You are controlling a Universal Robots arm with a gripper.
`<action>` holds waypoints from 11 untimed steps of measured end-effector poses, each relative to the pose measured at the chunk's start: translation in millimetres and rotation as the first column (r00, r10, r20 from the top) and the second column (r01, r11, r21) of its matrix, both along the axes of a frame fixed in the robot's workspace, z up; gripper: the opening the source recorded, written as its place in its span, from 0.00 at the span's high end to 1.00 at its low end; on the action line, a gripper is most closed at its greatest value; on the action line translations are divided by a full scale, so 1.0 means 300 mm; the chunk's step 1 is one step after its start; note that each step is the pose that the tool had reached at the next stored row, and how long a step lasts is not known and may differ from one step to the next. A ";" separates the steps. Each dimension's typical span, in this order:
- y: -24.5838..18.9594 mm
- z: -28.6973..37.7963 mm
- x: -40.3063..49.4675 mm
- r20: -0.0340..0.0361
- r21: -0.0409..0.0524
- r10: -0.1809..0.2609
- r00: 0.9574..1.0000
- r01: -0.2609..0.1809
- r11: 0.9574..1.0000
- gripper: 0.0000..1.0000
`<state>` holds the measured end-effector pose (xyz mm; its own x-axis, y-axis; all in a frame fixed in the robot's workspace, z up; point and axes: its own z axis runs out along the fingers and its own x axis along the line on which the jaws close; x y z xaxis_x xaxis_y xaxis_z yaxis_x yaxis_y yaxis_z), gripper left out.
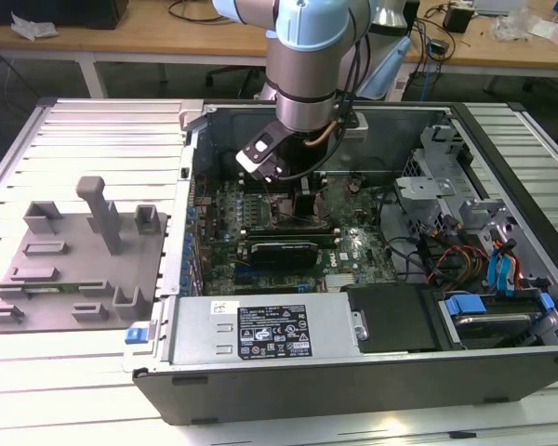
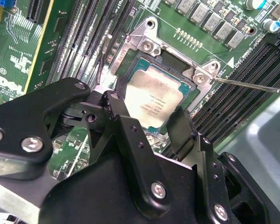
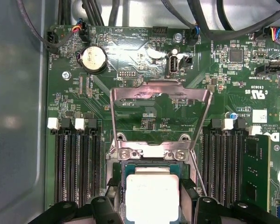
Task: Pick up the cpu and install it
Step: 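Place the cpu into insertion slot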
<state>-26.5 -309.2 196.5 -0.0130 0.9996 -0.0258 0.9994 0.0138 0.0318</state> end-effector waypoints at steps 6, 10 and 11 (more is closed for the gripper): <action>0.000 0.000 -0.003 0.000 0.005 0.000 1.000 0.000 1.000 0.38; 0.000 0.000 -0.002 0.000 0.008 0.004 1.000 -0.004 1.000 0.38; 0.000 0.000 -0.002 0.000 0.008 0.010 1.000 -0.010 1.000 0.38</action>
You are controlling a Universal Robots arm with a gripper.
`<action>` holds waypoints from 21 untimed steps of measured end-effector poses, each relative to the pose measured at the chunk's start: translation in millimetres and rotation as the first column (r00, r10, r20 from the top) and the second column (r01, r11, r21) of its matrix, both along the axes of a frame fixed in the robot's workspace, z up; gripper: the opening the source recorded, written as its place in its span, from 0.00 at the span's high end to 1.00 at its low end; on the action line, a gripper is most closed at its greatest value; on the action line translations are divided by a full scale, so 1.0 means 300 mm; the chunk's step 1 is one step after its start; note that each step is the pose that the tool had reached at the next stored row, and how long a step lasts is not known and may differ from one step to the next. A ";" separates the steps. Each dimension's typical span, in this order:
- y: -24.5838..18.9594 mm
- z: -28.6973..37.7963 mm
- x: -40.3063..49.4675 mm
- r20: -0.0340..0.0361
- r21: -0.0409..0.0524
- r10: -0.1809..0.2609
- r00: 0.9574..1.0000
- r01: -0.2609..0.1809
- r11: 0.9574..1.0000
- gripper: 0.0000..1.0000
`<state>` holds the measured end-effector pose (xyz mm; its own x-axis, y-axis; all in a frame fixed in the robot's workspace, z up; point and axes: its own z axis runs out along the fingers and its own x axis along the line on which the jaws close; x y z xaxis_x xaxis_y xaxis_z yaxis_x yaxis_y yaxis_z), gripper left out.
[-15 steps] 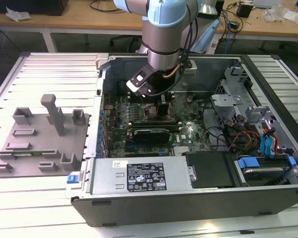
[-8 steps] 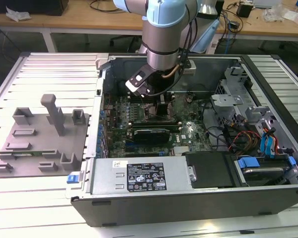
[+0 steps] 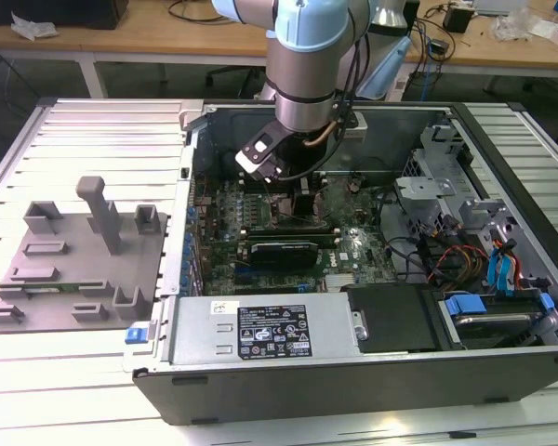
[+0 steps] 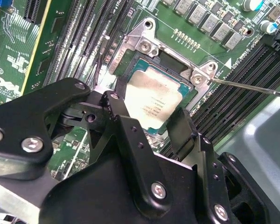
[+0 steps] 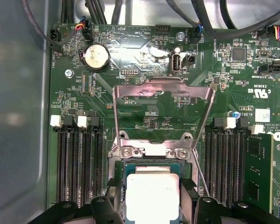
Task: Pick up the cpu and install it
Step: 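Place the cpu into insertion slot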
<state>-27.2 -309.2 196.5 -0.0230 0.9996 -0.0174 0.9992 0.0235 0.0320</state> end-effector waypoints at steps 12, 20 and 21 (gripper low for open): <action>-0.006 0.004 0.000 0.000 0.000 -0.006 1.000 0.006 1.000 0.38; -0.006 0.006 0.000 0.000 0.001 -0.006 1.000 0.006 1.000 0.38; -0.006 0.006 0.000 0.000 0.001 -0.006 1.000 0.006 1.000 0.38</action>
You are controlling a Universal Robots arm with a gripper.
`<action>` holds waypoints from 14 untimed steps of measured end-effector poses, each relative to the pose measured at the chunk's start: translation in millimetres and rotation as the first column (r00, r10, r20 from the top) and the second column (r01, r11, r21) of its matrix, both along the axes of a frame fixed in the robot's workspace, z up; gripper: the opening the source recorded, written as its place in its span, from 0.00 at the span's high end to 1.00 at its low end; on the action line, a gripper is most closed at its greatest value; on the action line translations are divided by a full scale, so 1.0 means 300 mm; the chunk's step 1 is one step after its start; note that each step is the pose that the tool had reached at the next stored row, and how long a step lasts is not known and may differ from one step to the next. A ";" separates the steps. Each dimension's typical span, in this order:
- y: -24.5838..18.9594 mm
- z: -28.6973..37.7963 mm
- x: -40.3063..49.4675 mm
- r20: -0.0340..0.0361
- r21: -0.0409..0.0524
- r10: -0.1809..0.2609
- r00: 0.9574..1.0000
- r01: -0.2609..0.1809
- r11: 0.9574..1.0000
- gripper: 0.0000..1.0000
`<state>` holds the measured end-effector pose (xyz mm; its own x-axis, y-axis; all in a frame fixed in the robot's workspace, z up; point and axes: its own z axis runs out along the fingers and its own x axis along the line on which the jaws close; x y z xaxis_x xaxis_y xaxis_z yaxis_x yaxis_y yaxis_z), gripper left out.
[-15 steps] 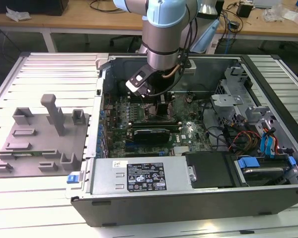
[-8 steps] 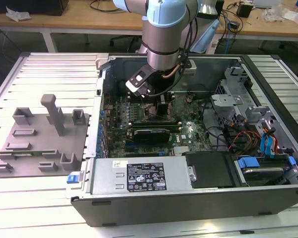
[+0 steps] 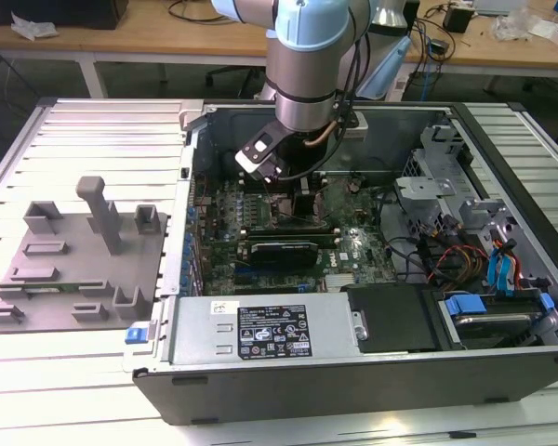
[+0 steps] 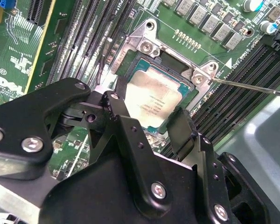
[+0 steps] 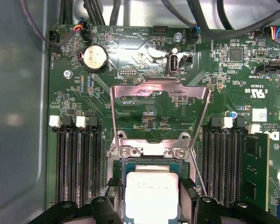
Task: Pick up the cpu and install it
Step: 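Place the cpu into insertion slot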
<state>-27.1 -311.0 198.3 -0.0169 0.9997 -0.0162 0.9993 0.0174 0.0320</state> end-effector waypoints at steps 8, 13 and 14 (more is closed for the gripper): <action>0.000 0.002 0.000 0.000 0.000 0.000 1.000 0.000 1.000 0.31; 0.000 0.007 0.000 0.000 0.000 0.000 1.000 0.000 1.000 0.31; 0.000 0.007 0.000 0.000 0.000 0.000 1.000 0.000 1.000 0.31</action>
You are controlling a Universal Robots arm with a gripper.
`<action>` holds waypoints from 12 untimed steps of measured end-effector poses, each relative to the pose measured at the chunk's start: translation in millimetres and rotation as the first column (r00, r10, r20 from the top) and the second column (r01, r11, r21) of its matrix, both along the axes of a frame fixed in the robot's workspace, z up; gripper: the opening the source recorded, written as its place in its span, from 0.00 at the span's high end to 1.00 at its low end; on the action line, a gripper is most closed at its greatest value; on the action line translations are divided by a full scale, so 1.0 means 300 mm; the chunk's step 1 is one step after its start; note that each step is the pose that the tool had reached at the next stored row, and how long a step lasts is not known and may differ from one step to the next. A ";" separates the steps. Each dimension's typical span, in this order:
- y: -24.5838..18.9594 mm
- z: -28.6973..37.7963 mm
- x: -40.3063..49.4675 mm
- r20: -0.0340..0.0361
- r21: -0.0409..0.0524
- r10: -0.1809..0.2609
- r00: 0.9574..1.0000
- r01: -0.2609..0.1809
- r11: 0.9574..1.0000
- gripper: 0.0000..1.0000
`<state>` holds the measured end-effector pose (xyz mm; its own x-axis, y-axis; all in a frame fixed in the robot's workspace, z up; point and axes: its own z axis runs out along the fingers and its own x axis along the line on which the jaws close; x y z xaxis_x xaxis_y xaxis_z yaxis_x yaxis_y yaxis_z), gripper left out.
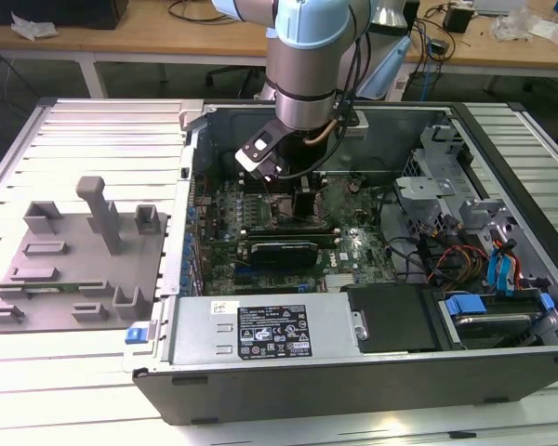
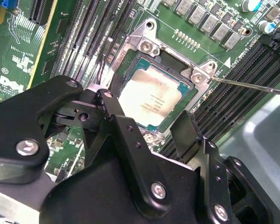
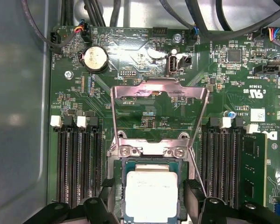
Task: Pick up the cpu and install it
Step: 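Place the cpu into insertion slot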
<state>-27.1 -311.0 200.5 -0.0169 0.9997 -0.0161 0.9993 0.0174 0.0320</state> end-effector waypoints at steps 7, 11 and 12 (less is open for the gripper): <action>0.000 0.006 0.000 0.000 0.000 0.000 1.000 0.000 1.000 0.31; 0.000 0.006 0.000 0.000 0.000 0.000 1.000 0.000 1.000 0.31; 0.000 0.006 0.000 0.000 0.000 0.000 1.000 0.000 1.000 0.31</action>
<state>-27.1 -311.0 202.3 -0.0169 0.9997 -0.0162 0.9993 0.0174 0.0320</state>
